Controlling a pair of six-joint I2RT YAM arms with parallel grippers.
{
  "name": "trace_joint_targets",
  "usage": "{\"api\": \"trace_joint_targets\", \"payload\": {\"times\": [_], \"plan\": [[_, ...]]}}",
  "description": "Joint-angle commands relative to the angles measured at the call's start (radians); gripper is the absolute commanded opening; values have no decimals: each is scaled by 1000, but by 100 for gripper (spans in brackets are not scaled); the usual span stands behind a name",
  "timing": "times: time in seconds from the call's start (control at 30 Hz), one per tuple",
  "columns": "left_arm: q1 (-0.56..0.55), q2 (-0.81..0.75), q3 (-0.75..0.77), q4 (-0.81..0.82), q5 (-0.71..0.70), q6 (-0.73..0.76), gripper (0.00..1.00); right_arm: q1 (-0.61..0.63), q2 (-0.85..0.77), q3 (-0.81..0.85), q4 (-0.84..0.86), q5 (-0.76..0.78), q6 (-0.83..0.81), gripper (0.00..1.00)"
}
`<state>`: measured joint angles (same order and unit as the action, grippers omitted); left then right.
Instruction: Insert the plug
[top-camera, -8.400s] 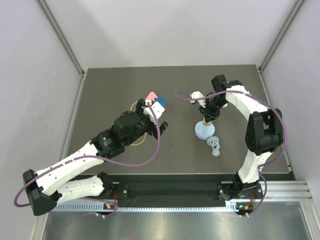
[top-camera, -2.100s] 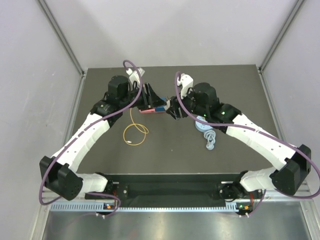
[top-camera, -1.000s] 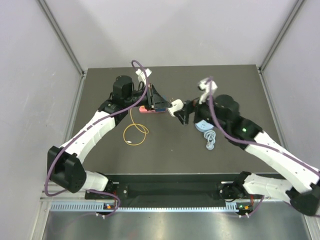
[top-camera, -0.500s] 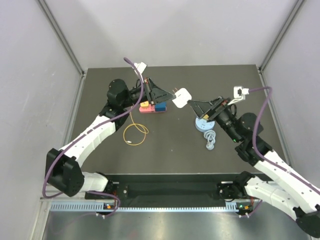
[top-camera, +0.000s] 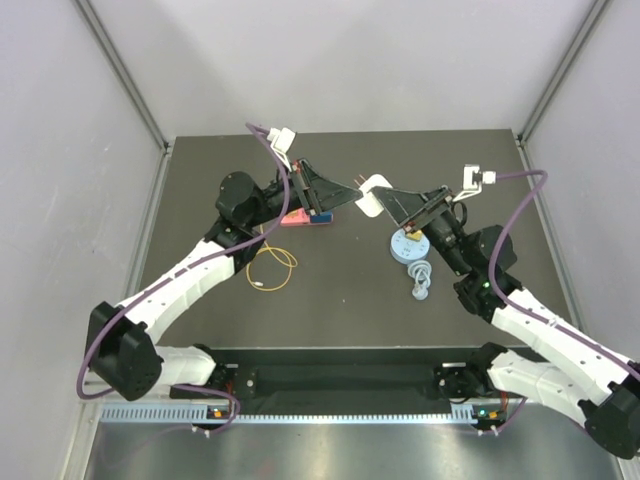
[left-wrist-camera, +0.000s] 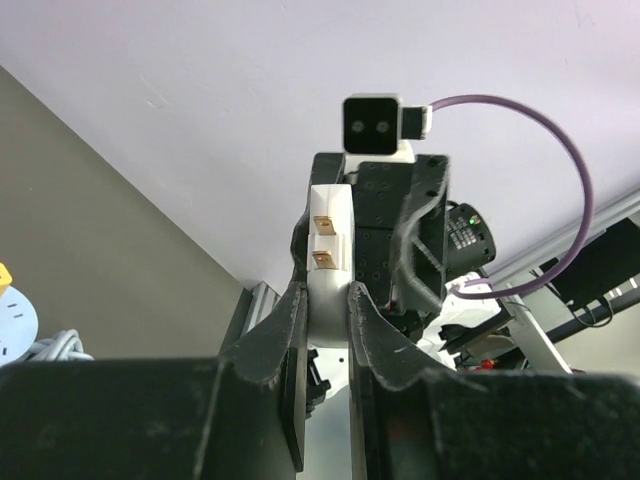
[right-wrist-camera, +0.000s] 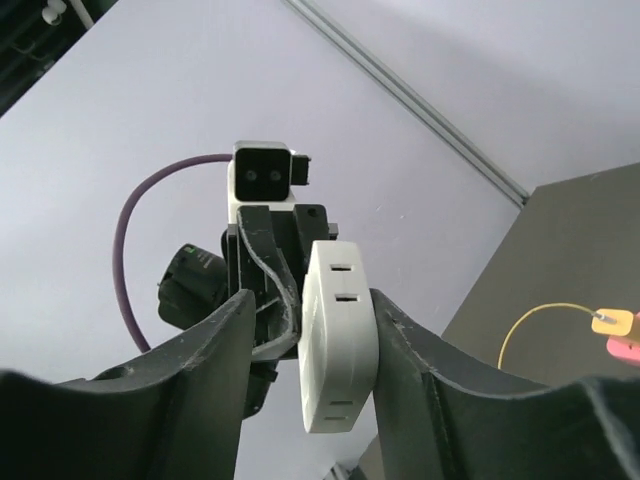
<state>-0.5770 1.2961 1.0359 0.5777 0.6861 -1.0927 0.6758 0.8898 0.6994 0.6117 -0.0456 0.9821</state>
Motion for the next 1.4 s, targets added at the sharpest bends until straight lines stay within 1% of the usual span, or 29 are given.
{"api": "trace_joint_targets", "payload": {"times": [0.0, 0.03, 0.23, 0.27, 0.3, 0.43, 0.47, 0.5, 0.53, 0.57, 0.63, 0.67, 0.7, 0.73, 0.77, 0.8, 0.83, 0.9, 0.93, 0.97, 1.0, 1.03, 1.07, 1.1, 1.13, 1.17, 1.2, 1.23, 1.37], "plan": [[-17, -15, -10, 96, -40, -4, 0, 8, 14, -24, 148, 4, 53, 43], [-20, -9, -8, 105, -39, -6, 0, 13, 17, -29, 164, 6, 58, 39], [-34, 9, 0, 109, -36, 1, 0, 22, 41, -34, 178, 4, 59, 39], [-34, 6, 0, 109, -39, 2, 0, 22, 43, -37, 180, 10, 56, 36], [-34, 6, -3, 108, -40, 2, 0, 22, 41, -37, 183, 15, 56, 33], [-34, -9, -13, 106, -46, 5, 0, 24, 49, -38, 197, 20, 49, 0], [-34, -23, -19, 96, -52, 22, 0, 24, 51, -35, 198, 18, 49, 0], [-32, -30, -19, 39, -72, 36, 1, 22, 48, -35, 195, 16, 43, 0], [-32, -41, -14, 4, -88, 77, 38, 24, 44, -35, 188, 18, 27, 0], [-32, -63, -14, -40, -101, 98, 54, 24, 31, -34, 177, 27, 15, 0], [-32, -89, -28, -122, -125, 158, 77, 22, -7, -18, 105, 35, -55, 0], [-32, -116, -36, -137, -129, 172, 80, 19, -23, -5, 64, 38, -100, 0], [-29, -129, -43, -154, -132, 188, 82, 15, -43, 14, -69, 39, -155, 0], [-27, -142, -56, -198, -135, 220, 83, -2, -79, 38, -151, 39, -275, 0], [-26, -165, -57, -225, -135, 238, 83, -16, -94, 93, -227, 87, -336, 0], [-18, -175, -56, -261, -135, 258, 83, -39, -103, 126, -313, 85, -388, 0], [-12, -184, -44, -335, -134, 304, 84, -103, -104, 203, -461, 73, -495, 0], [5, -210, -21, -432, -122, 367, 83, -188, -83, 305, -648, -44, -598, 0], [6, -219, 7, -541, -125, 457, 83, -267, -43, 413, -820, -98, -706, 0], [6, -242, 19, -603, -146, 511, 83, -295, -17, 469, -899, -170, -761, 0], [6, -259, 30, -651, -167, 561, 83, -326, 13, 524, -974, -189, -813, 0], [6, -297, 36, -749, -193, 652, 83, -332, 85, 642, -1153, -189, -923, 0], [6, -320, 38, -780, -223, 693, 84, -335, 124, 699, -1225, -171, -966, 0], [6, -343, 35, -815, -285, 733, 86, -335, 159, 748, -1297, -157, -1017, 0], [6, -365, 26, -838, -308, 799, 87, -335, 217, 825, -1351, -154, -1098, 0], [6, -407, 20, -875, -332, 827, 89, -334, 241, 851, -1429, -131, -1129, 0], [6, -426, 13, -886, -353, 855, 91, -335, 257, 870, -1451, -113, -1155, 0], [6, -440, 3, -897, -350, 910, 99, -337, 285, 883, -1466, -109, -1215, 0], [-18, -501, -40, -892, -415, 941, 99, -337, 346, 868, -1524, -161, -1339, 0]]}}
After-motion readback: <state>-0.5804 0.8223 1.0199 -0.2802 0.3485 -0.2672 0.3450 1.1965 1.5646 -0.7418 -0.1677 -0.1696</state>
